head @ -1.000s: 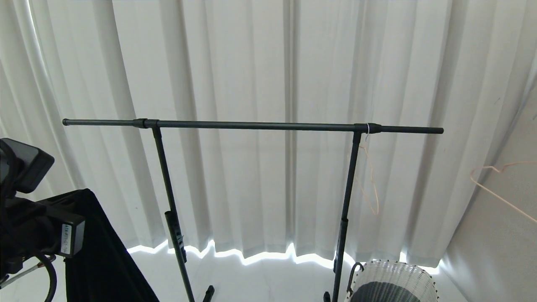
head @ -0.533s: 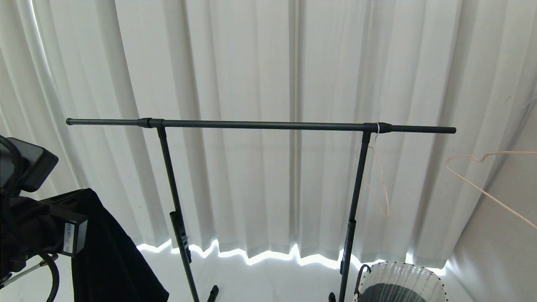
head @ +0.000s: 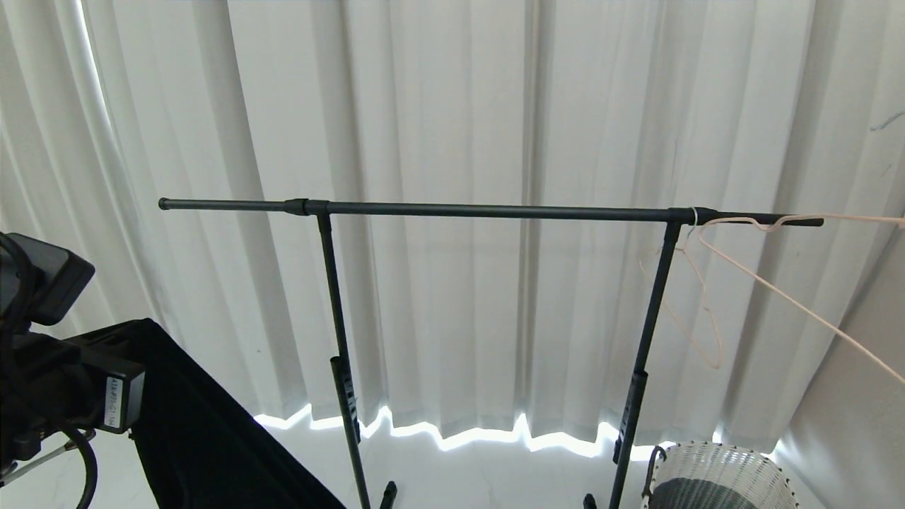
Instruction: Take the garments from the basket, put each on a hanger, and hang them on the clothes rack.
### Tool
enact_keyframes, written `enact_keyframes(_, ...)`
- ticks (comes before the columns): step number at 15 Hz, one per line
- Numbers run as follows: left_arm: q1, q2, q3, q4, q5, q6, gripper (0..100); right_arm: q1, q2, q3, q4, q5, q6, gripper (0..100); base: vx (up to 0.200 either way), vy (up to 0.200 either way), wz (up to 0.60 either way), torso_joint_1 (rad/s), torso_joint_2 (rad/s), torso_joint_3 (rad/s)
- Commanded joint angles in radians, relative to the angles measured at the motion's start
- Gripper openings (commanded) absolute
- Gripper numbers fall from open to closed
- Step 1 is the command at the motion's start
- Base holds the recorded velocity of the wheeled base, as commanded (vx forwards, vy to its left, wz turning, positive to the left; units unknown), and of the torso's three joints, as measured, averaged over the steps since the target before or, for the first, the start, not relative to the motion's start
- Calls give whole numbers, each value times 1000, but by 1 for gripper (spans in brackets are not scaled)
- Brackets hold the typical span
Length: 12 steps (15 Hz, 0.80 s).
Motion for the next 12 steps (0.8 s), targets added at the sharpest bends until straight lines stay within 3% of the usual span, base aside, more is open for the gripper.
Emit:
enact_keyframes(1,0,3,1,-1,-1,0,0,69,-14,3,2,0,1,0,0,0,0,0,0,0)
enact_keyframes(9,-32,-24,63,-1,-6,1,0,390,0,92,5,-4,-1,0,0,0,0,0,0,0)
enact_keyframes(12,-57,14,38,-1,-1,50,0,471,29,107,1,0,5,0,0,0,0,0,0,0)
